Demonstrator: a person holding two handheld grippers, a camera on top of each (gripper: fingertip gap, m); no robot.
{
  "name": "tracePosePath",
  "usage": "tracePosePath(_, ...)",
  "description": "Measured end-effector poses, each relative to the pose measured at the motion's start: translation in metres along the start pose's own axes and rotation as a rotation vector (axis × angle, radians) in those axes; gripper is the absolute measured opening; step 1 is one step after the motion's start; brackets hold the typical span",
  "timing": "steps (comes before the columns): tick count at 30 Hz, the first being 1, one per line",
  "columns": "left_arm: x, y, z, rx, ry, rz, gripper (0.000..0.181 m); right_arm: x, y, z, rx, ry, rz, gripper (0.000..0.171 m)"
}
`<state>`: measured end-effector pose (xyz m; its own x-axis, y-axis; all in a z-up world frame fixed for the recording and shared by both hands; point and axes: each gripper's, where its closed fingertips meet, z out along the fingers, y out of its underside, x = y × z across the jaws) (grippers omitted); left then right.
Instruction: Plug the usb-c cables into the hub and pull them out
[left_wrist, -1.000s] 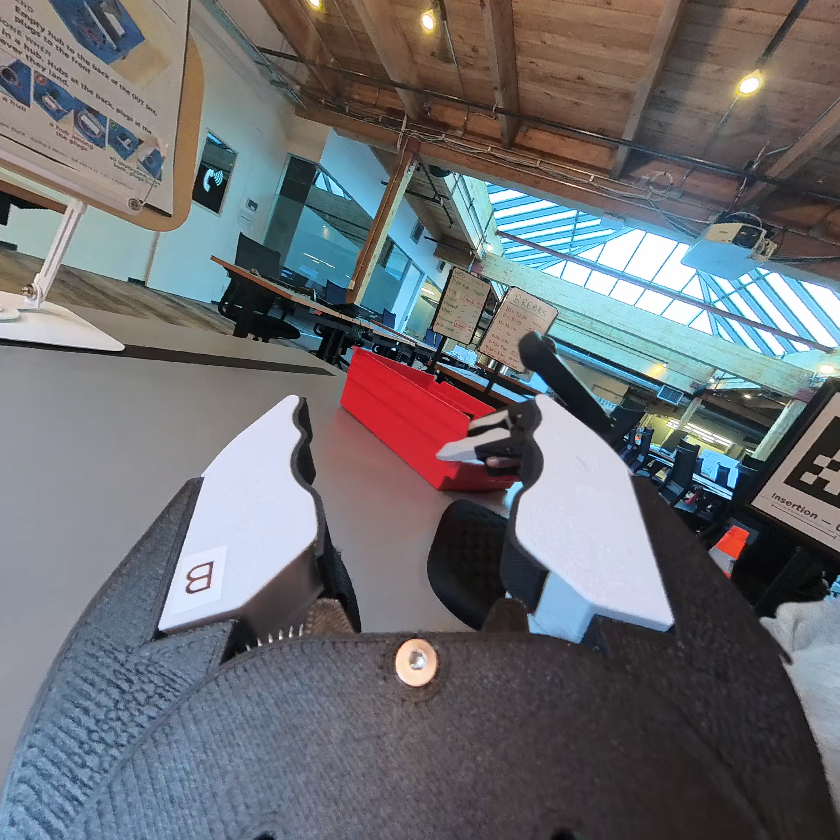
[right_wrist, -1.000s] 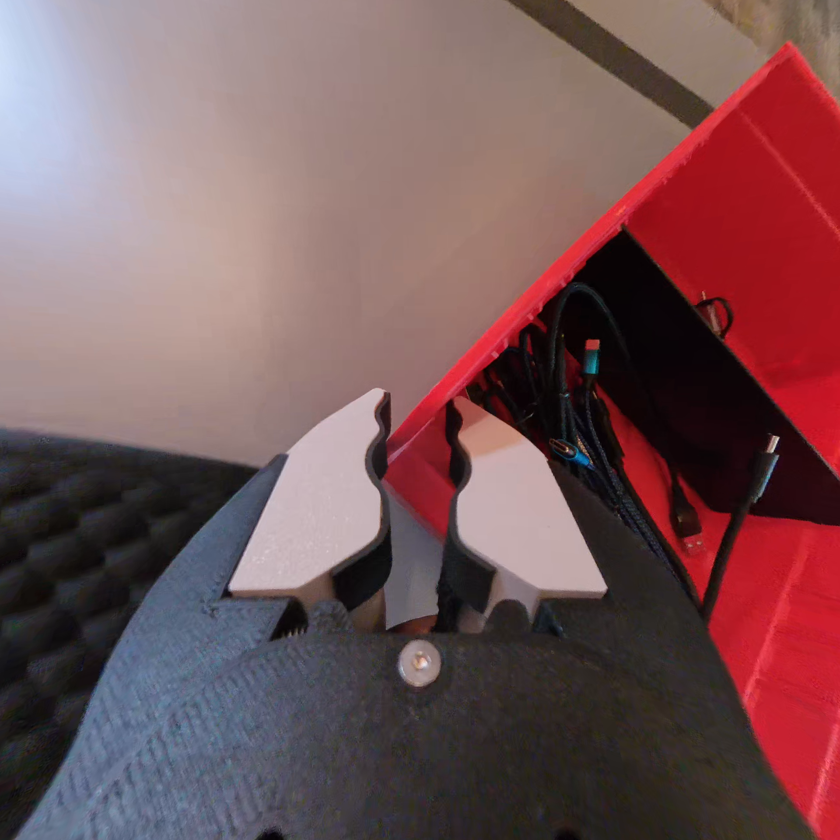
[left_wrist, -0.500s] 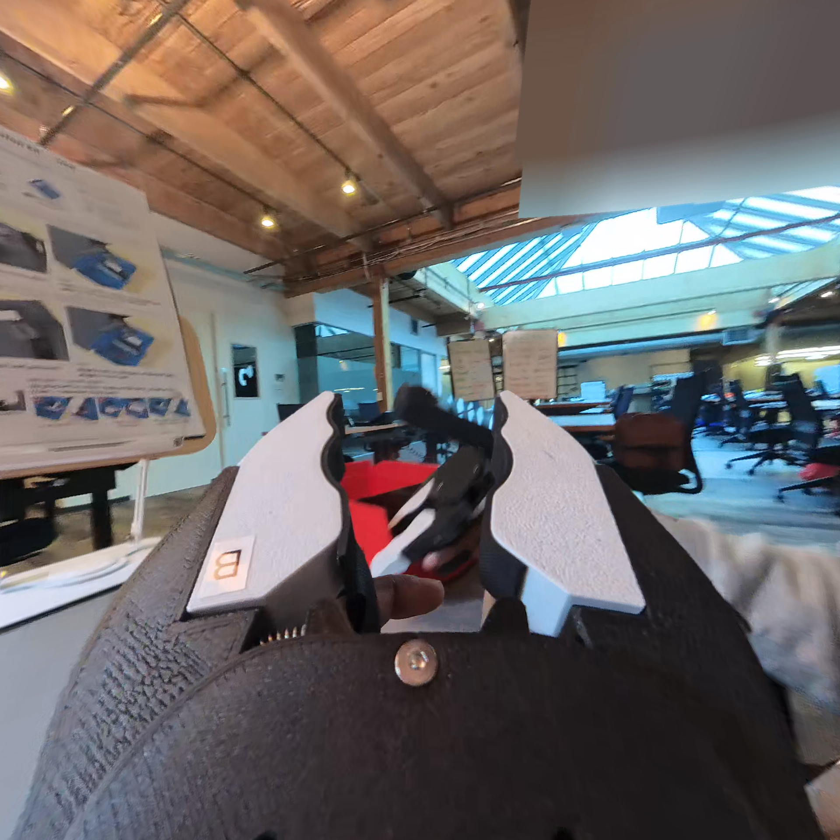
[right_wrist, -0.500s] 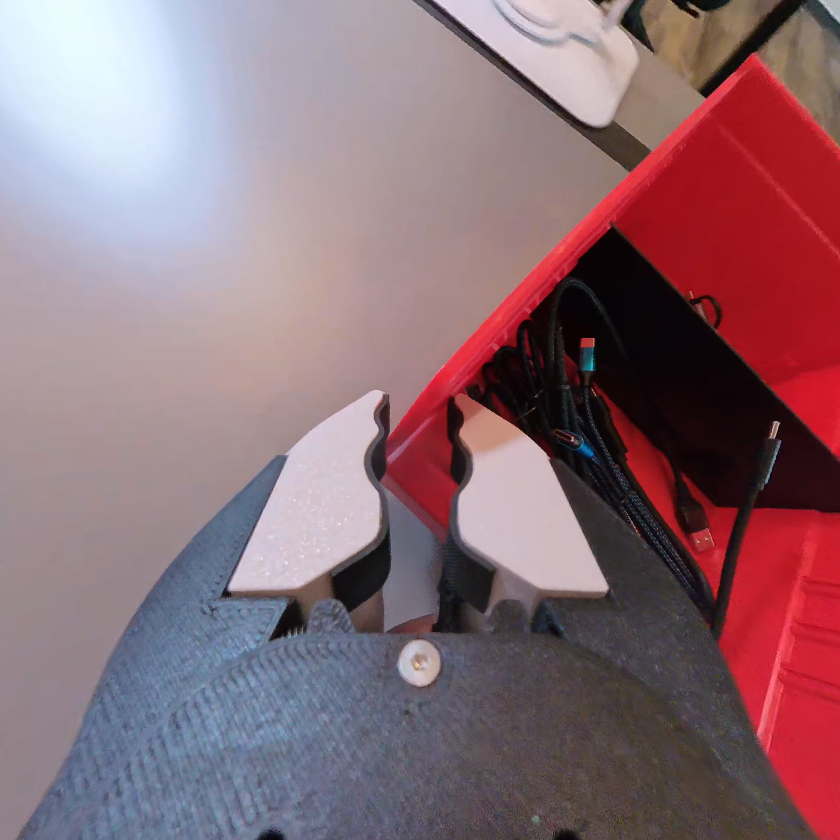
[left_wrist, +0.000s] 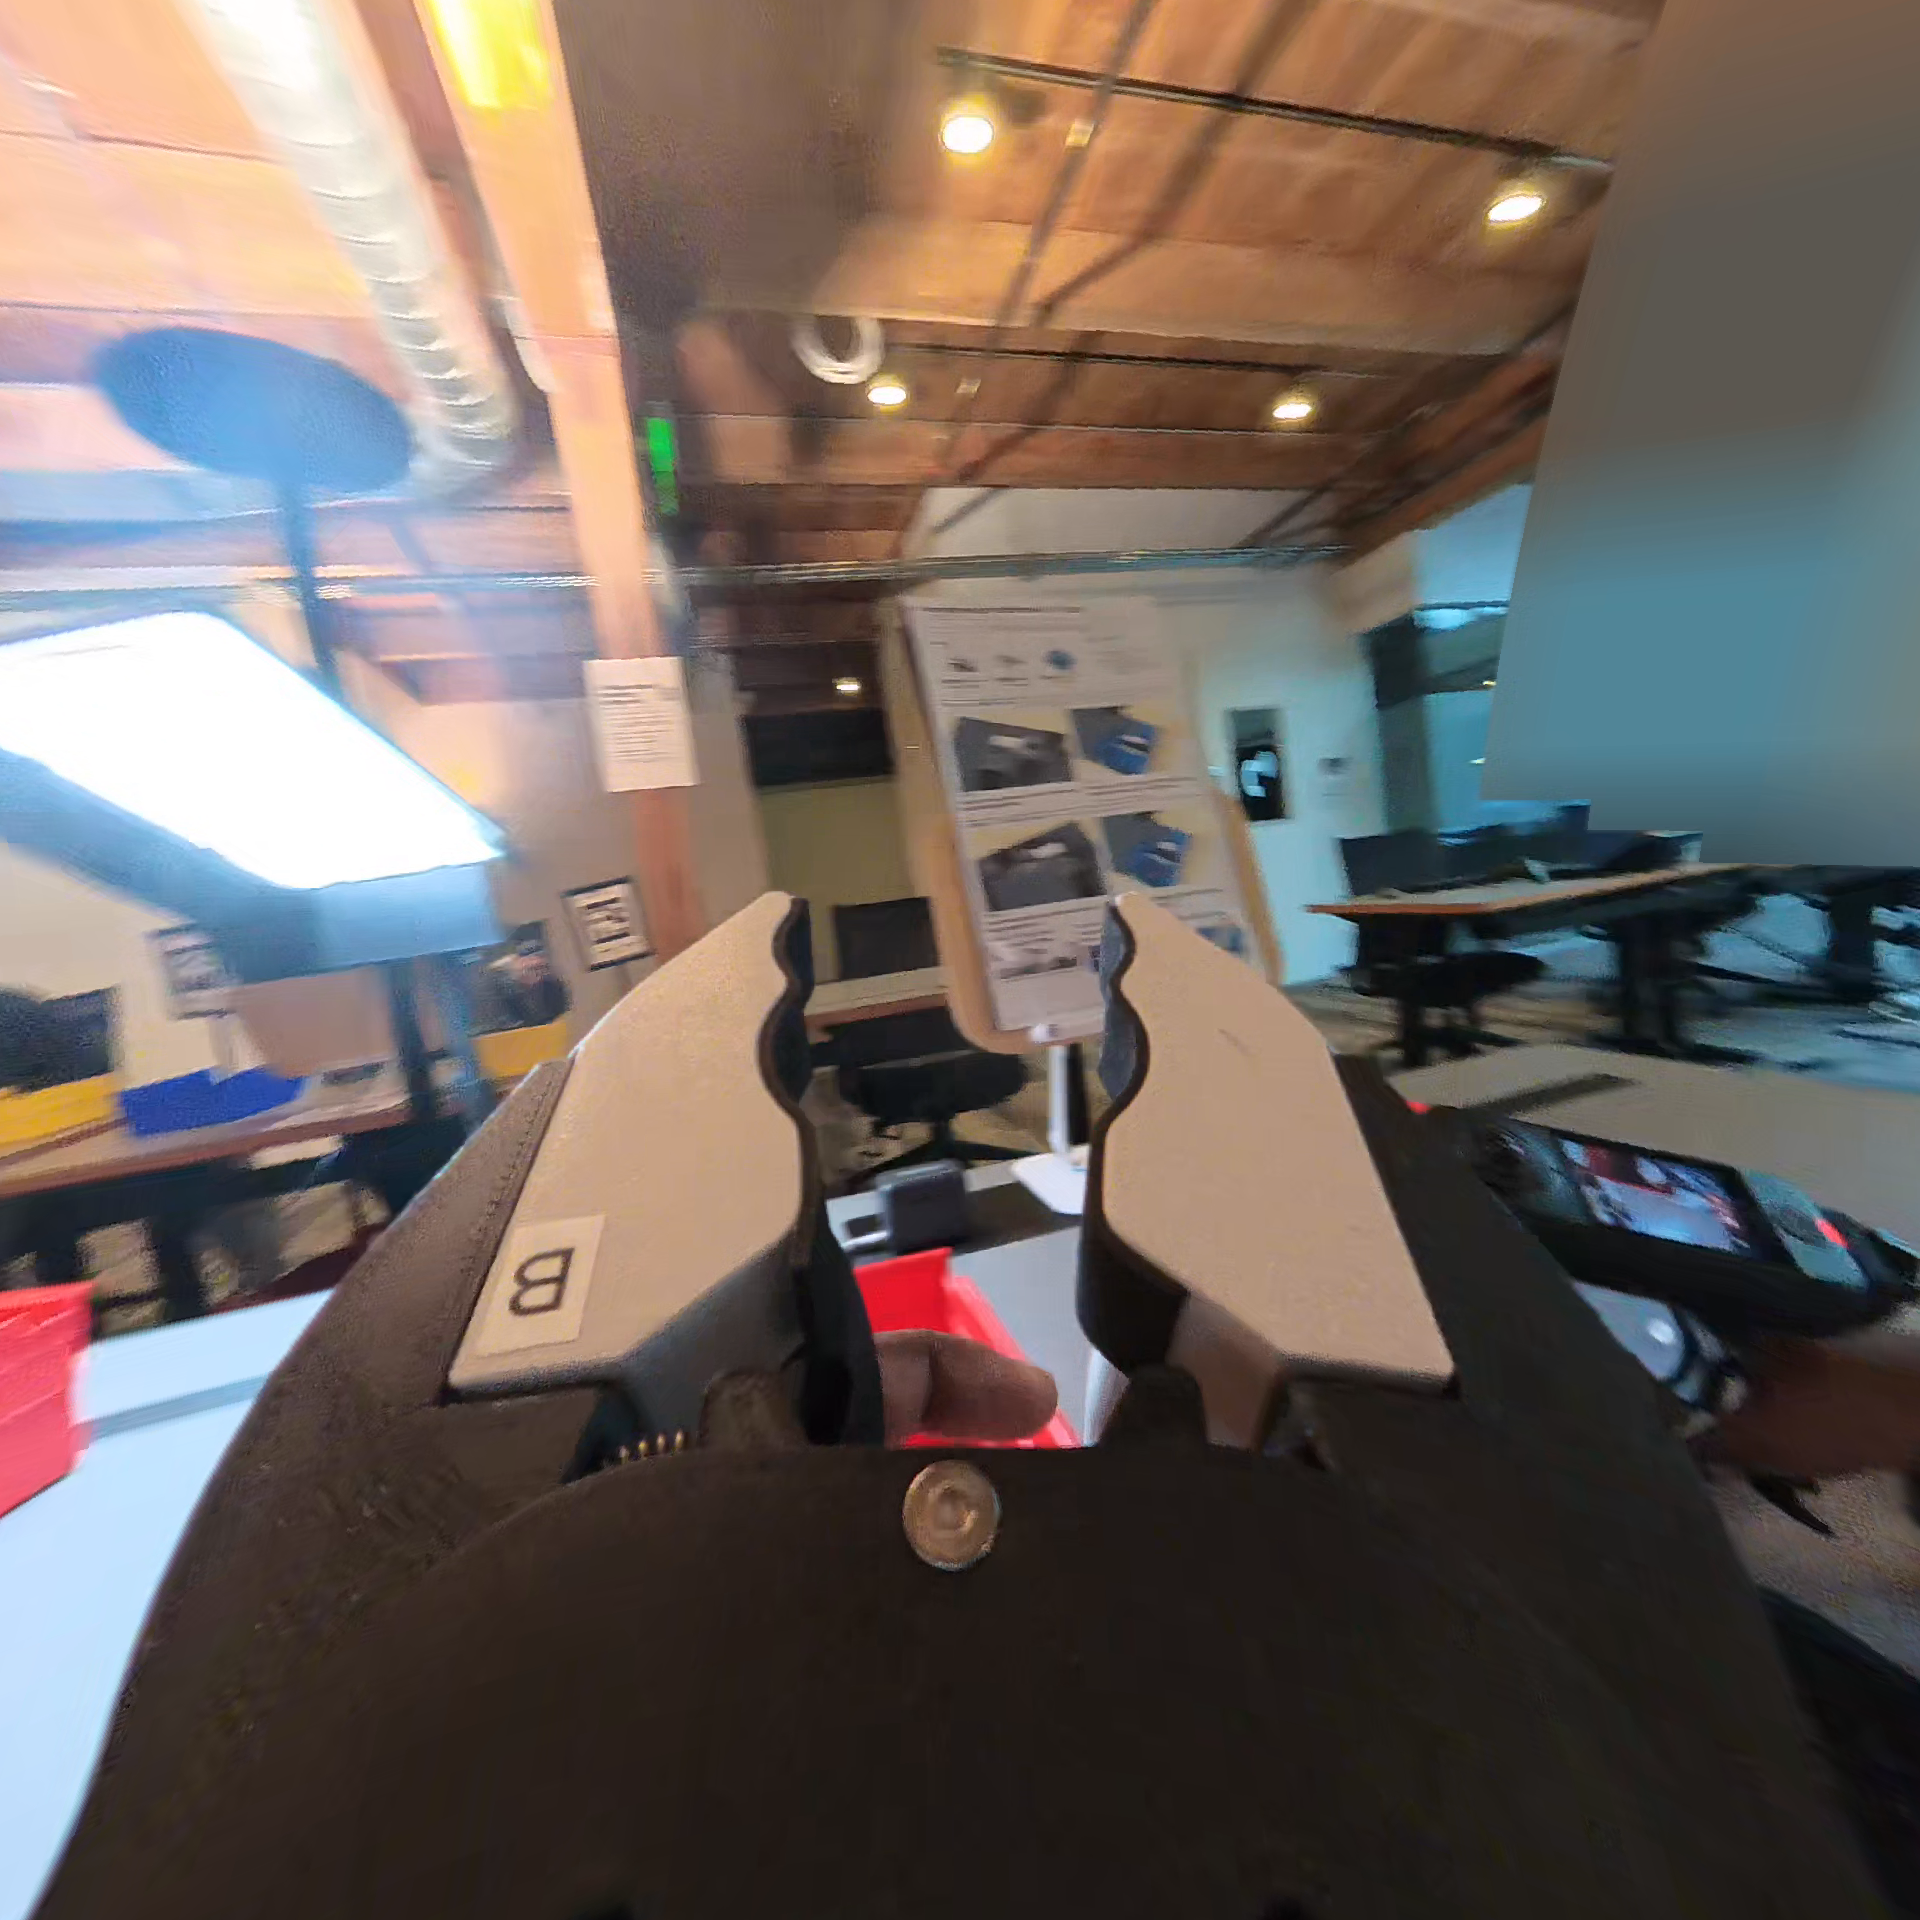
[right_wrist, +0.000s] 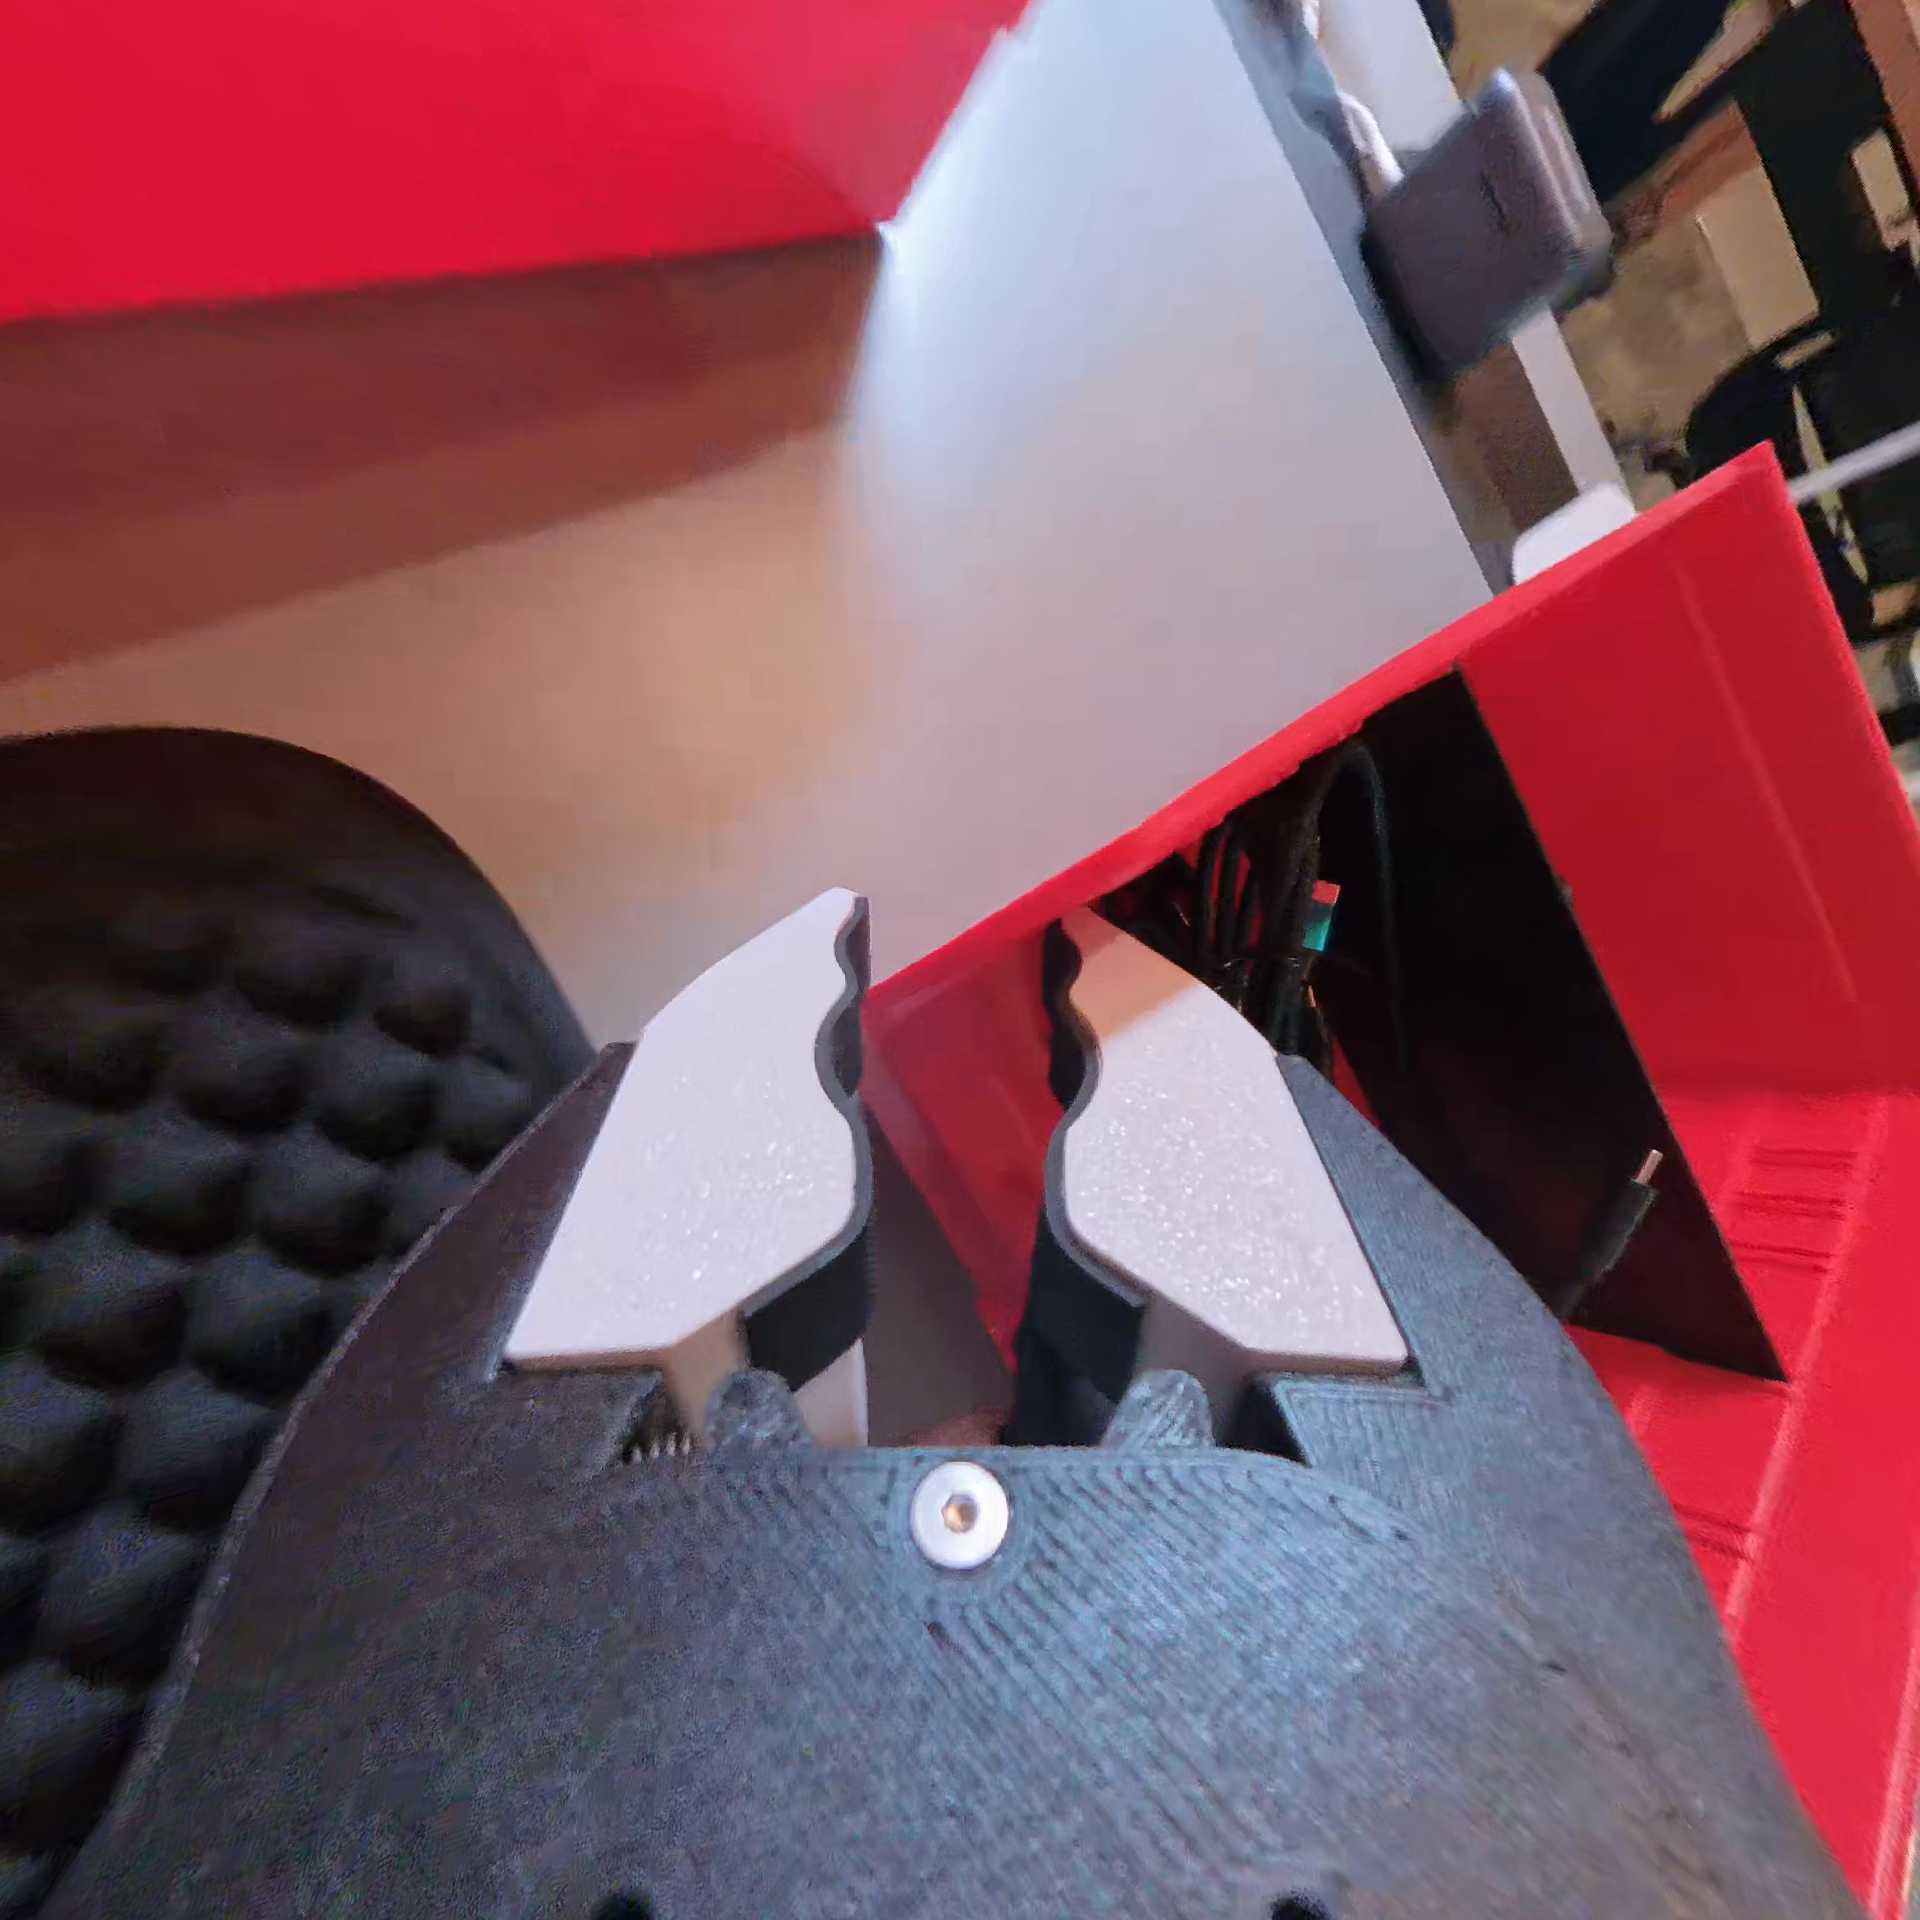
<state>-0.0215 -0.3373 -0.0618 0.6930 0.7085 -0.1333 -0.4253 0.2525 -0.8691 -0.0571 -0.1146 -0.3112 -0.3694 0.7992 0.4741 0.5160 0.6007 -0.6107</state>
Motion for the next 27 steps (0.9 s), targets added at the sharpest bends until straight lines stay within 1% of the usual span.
tracePosePath(2,-0.029,-0.004,-0.016,-0.007,-0.1,-0.015,0.053,-0.014,-0.017,0.005,0.024,-0.035,-0.03,0.032)
tracePosePath(4,-0.049,-0.005,-0.029,-0.021,-0.167,-0.017,0.053,-0.025,-0.032,0.011,0.047,-0.062,-0.054,0.032)
tracePosePath(8,-0.079,0.006,-0.05,-0.107,-0.273,0.026,0.052,-0.044,-0.058,0.022,0.077,-0.095,-0.094,0.032)
tracePosePath(12,-0.1,0.017,-0.065,-0.195,-0.359,0.08,0.052,-0.06,-0.08,0.031,0.113,-0.123,-0.125,0.032)
tracePosePath(19,-0.106,0.02,-0.072,-0.202,-0.365,0.048,0.052,-0.069,-0.108,0.048,0.2,-0.152,-0.168,0.034)
tracePosePath(21,-0.107,0.03,-0.074,-0.255,-0.356,0.044,0.053,-0.069,-0.112,0.052,0.246,-0.182,-0.156,0.034)
tracePosePath(24,-0.111,0.058,-0.079,-0.399,-0.34,0.026,0.054,-0.069,-0.118,0.056,0.331,-0.239,-0.125,0.034)
tracePosePath(27,-0.11,0.087,-0.08,-0.499,-0.284,-0.019,0.074,-0.066,-0.116,0.054,0.362,-0.324,-0.044,0.033)
